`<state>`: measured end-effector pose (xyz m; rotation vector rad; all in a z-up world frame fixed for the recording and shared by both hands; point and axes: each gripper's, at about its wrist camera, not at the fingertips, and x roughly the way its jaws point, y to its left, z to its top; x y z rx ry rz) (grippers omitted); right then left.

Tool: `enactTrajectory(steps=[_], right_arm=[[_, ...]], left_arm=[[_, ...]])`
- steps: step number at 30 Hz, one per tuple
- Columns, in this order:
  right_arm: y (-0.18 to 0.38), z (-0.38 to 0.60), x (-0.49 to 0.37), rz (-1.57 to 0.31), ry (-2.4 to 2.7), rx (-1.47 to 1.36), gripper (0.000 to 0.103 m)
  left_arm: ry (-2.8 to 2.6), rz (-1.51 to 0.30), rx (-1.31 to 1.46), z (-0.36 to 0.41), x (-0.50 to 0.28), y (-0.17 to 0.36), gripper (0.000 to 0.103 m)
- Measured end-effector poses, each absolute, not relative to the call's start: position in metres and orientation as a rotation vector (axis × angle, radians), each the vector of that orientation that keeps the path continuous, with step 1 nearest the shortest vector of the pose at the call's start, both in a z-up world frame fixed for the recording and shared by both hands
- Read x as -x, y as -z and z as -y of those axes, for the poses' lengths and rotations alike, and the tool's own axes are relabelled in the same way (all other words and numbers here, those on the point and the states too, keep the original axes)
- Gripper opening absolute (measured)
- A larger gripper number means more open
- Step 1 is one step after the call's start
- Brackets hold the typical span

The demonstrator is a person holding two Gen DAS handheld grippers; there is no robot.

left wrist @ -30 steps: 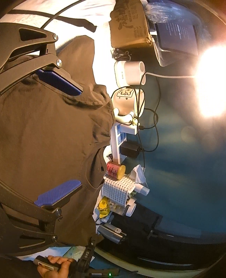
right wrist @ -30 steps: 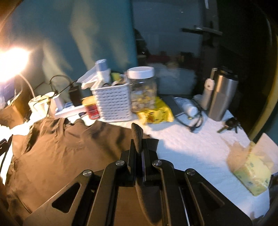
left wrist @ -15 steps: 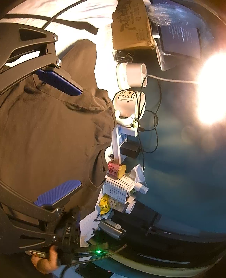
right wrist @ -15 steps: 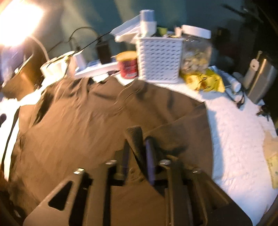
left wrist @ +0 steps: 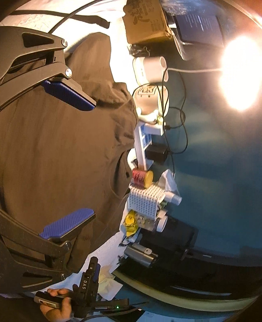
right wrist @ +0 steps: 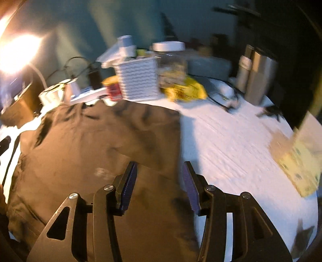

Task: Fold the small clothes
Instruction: 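Fold the gripped side over toward the shirt's middle and open the right tool, then move the left tool to the opposite side edge of the shirt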

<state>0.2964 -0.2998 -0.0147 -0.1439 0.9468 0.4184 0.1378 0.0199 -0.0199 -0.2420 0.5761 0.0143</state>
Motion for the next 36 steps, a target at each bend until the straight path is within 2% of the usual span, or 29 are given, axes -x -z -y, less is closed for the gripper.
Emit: enactTrajectory(steps=[9, 15, 16, 17, 18, 20, 26, 31, 33, 35, 36], right_arm=[[0.054, 0.34, -0.3, -1.092, -0.421, 0.004, 0.05], [0.048, 0.328, -0.278, -1.02, -0.518, 0.029, 0.047], [0.046, 0.327, -0.276, -1.009, -0.532, 0.029, 0.035], [0.043, 0.326, -0.272, -0.988, -0.546, 0.035, 0.017], [0.042, 0.325, -0.27, -0.976, -0.549, 0.046, 0.012], [0.038, 0.323, -0.265, -0.949, -0.555, 0.069, 0.009], [0.03, 0.309, -0.247, -0.896, -0.64, 0.136, 0.01], [0.042, 0.289, -0.232, -0.936, -0.709, 0.208, 0.01], [0.048, 0.285, -0.228, -0.961, -0.716, 0.215, 0.014], [0.053, 0.281, -0.224, -0.992, -0.721, 0.207, 0.027], [0.055, 0.28, -0.222, -1.006, -0.72, 0.209, 0.029]], left_arm=[[-0.017, -0.598, 0.203, 0.002, -0.139, 0.017, 0.097], [-0.005, -0.602, 0.181, 0.014, -0.139, 0.015, 0.097], [-0.002, -0.602, 0.176, 0.016, -0.138, 0.015, 0.097], [0.001, -0.603, 0.172, 0.018, -0.138, 0.015, 0.097], [0.002, -0.604, 0.17, 0.02, -0.137, 0.014, 0.097], [0.004, -0.607, 0.167, 0.021, -0.136, 0.014, 0.097], [-0.001, -0.599, 0.169, 0.021, -0.13, 0.012, 0.097], [-0.013, -0.605, 0.178, 0.014, -0.124, 0.015, 0.097], [-0.033, -0.61, 0.176, 0.009, -0.121, 0.016, 0.097], [-0.047, -0.606, 0.178, 0.003, -0.118, 0.018, 0.097], [-0.056, -0.608, 0.179, 0.0, -0.117, 0.019, 0.097]])
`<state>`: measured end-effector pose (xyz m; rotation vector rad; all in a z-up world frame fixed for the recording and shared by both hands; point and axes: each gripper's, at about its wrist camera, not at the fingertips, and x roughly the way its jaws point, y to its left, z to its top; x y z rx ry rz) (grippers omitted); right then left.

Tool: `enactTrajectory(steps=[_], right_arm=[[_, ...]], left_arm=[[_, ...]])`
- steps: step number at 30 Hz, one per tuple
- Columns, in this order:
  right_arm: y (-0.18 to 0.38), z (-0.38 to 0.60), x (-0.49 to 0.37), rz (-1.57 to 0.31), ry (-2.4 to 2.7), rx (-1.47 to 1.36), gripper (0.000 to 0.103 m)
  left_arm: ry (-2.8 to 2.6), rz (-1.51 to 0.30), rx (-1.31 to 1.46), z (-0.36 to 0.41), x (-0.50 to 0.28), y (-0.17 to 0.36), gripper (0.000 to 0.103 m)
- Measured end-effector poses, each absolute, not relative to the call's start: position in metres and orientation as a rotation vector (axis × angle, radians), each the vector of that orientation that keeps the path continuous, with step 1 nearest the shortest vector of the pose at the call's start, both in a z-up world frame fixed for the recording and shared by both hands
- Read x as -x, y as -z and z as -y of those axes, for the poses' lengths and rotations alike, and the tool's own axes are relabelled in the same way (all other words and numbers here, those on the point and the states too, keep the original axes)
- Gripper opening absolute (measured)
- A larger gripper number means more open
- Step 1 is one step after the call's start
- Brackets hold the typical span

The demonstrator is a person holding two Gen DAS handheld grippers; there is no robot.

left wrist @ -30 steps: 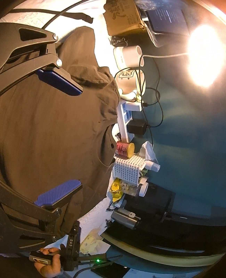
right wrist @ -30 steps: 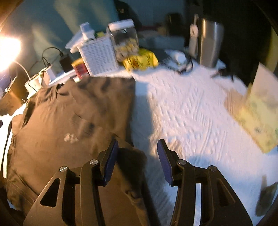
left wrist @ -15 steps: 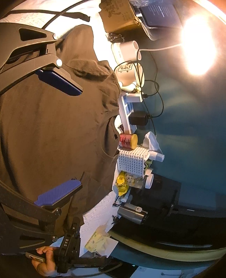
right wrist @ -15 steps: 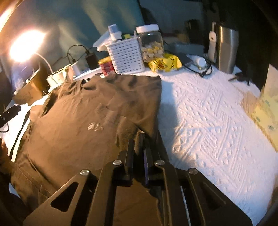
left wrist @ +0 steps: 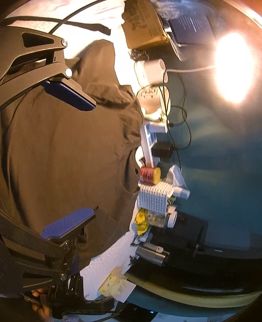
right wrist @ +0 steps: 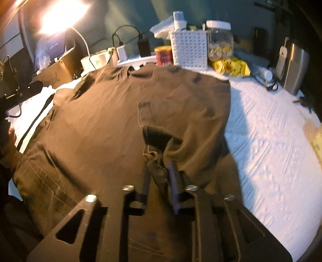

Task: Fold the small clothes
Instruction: 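Move the left tool to the opposite side edge of the shirt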

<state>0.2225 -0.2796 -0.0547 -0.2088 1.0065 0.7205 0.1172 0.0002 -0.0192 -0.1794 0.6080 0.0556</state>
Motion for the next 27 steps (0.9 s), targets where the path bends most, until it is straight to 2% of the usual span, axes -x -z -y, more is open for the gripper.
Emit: enactTrajectory(steps=[5, 27], right_arm=[[0.056, 0.268, -0.213, -1.045, -0.717, 0.234, 0.045], [0.025, 0.192, -0.22, -0.995, -0.649, 0.279, 0.045]], left_arm=[[-0.091, -0.622, 0.188, -0.023, -0.111, 0.027, 0.097], [-0.23, -0.63, 0.221, -0.159, -0.116, 0.053, 0.097]])
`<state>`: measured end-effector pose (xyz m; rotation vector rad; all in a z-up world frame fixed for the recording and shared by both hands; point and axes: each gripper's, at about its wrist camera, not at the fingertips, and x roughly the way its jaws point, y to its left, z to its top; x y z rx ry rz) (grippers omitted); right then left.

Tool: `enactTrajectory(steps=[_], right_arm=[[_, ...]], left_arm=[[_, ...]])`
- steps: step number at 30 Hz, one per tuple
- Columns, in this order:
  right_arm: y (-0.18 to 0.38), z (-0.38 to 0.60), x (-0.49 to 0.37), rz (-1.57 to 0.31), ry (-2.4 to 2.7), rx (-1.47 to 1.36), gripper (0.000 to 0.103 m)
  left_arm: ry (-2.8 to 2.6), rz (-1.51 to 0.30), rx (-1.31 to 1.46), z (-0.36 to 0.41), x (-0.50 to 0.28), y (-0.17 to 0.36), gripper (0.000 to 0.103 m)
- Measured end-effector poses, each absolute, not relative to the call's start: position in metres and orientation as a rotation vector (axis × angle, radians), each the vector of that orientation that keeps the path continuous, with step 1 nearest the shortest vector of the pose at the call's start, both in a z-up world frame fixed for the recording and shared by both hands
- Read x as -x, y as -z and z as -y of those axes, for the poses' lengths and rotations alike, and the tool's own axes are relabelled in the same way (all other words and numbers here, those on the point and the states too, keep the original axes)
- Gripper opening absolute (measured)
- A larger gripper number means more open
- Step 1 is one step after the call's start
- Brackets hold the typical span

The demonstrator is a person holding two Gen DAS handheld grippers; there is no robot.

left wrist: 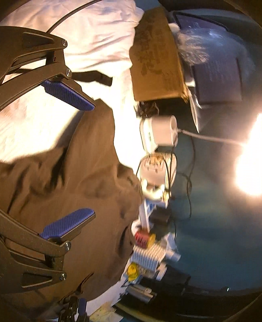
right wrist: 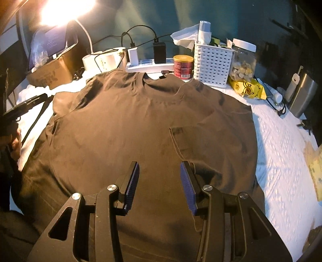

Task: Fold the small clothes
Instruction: 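Move the left tool to the opposite side edge of the shirt, then grasp the opposite side edge of the shirt with the left tool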

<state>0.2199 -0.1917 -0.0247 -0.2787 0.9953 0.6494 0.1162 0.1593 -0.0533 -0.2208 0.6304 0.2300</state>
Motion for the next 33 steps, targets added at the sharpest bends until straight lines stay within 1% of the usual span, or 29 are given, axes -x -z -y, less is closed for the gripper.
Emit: enactTrajectory(steps=[5, 7, 15, 17, 18, 19, 20, 21, 22, 25, 28, 33], right_arm=[[0.031, 0.188, -0.234, -1.014, -0.579, 0.242, 0.045], [0.034, 0.189, -0.24, -1.024, -0.541, 0.227, 0.045], [0.035, 0.192, -0.245, -1.025, -0.477, 0.175, 0.045], [0.038, 0.194, -0.246, -1.028, -0.466, 0.161, 0.045], [0.04, 0.195, -0.247, -1.035, -0.461, 0.155, 0.045], [0.042, 0.194, -0.248, -1.042, -0.457, 0.149, 0.045], [0.044, 0.194, -0.248, -1.047, -0.456, 0.139, 0.045], [0.043, 0.194, -0.248, -1.047, -0.461, 0.134, 0.045], [0.043, 0.193, -0.247, -1.044, -0.466, 0.132, 0.045], [0.038, 0.194, -0.246, -1.028, -0.498, 0.123, 0.045], [0.034, 0.196, -0.246, -1.018, -0.51, 0.122, 0.045], [0.034, 0.203, -0.249, -1.014, -0.53, 0.091, 0.045]], left_arm=[[-0.239, -0.669, 0.265, -0.188, -0.134, 0.068, 0.097], [-0.247, -0.687, 0.265, -0.198, -0.142, 0.072, 0.09], [-0.218, -0.81, 0.335, -0.22, -0.168, 0.102, 0.089], [-0.19, -0.811, 0.342, -0.221, -0.17, 0.103, 0.089], [-0.169, -0.812, 0.341, -0.22, -0.17, 0.103, 0.084], [-0.161, -0.812, 0.333, -0.218, -0.171, 0.103, 0.069], [-0.151, -0.82, 0.31, -0.215, -0.171, 0.103, 0.057], [-0.15, -0.833, 0.279, -0.213, -0.172, 0.103, 0.029], [-0.151, -0.844, 0.254, -0.211, -0.171, 0.103, 0.004], [-0.174, -0.811, 0.289, -0.216, -0.162, 0.1, 0.002], [-0.221, -0.755, 0.273, -0.218, -0.151, 0.09, 0.002], [-0.262, -0.714, 0.23, -0.211, -0.145, 0.071, 0.002]])
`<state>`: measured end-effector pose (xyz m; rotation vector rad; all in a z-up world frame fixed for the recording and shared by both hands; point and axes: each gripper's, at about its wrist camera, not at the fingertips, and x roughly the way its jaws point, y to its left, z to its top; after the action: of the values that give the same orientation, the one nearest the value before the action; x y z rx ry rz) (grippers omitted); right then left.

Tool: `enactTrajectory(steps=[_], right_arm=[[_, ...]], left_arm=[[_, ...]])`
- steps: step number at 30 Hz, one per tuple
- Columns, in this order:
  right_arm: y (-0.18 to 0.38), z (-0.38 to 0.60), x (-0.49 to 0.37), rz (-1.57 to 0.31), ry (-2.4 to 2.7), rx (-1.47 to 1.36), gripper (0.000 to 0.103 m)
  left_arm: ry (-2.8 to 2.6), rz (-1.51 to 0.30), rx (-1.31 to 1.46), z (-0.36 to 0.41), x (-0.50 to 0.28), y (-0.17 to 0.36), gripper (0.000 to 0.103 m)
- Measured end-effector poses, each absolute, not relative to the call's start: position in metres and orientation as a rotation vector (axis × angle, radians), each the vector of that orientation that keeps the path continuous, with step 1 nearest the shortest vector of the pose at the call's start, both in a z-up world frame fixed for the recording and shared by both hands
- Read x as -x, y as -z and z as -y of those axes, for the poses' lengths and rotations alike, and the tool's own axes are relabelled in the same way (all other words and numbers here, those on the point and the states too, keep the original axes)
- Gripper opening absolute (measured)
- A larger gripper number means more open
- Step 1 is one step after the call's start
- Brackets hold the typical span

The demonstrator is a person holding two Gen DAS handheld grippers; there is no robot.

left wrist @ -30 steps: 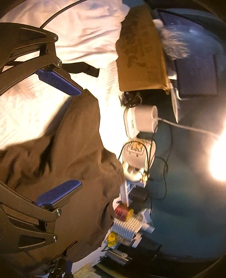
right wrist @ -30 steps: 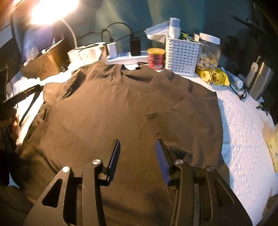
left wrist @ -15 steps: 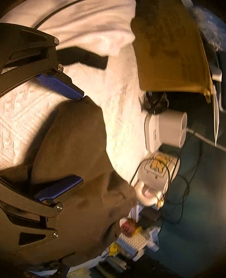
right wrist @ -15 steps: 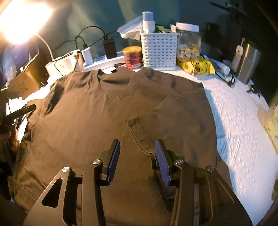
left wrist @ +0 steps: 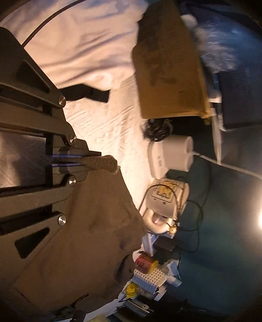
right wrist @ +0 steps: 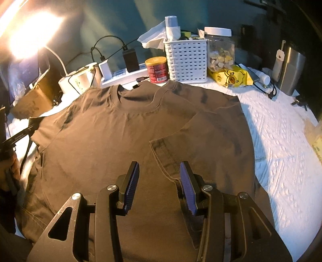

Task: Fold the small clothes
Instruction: 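Grasp the opposite side edge of the shirt with the left tool, then fold the gripped side over toward the shirt's middle and open the left tool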

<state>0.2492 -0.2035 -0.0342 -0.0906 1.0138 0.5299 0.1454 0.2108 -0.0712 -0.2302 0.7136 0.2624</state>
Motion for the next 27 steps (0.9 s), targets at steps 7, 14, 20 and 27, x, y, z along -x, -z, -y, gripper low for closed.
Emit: enactTrajectory(steps=[7, 14, 20, 27], right_arm=[[0.032, 0.219, -0.249, -0.993, -0.554, 0.066, 0.045], [0.035, 0.241, -0.251, -0.986, -0.56, 0.029, 0.045], [0.037, 0.261, -0.251, -0.973, -0.575, -0.001, 0.045], [0.039, 0.283, -0.251, -0.976, -0.576, -0.028, 0.045]], left_arm=[[-0.233, -0.686, 0.171, -0.183, -0.15, 0.047, 0.002], [-0.155, -0.687, 0.105, -0.131, -0.16, 0.034, 0.002], [-0.092, -0.724, 0.076, -0.089, -0.177, 0.04, 0.002], [-0.023, -0.789, 0.058, -0.047, -0.197, 0.054, 0.002]])
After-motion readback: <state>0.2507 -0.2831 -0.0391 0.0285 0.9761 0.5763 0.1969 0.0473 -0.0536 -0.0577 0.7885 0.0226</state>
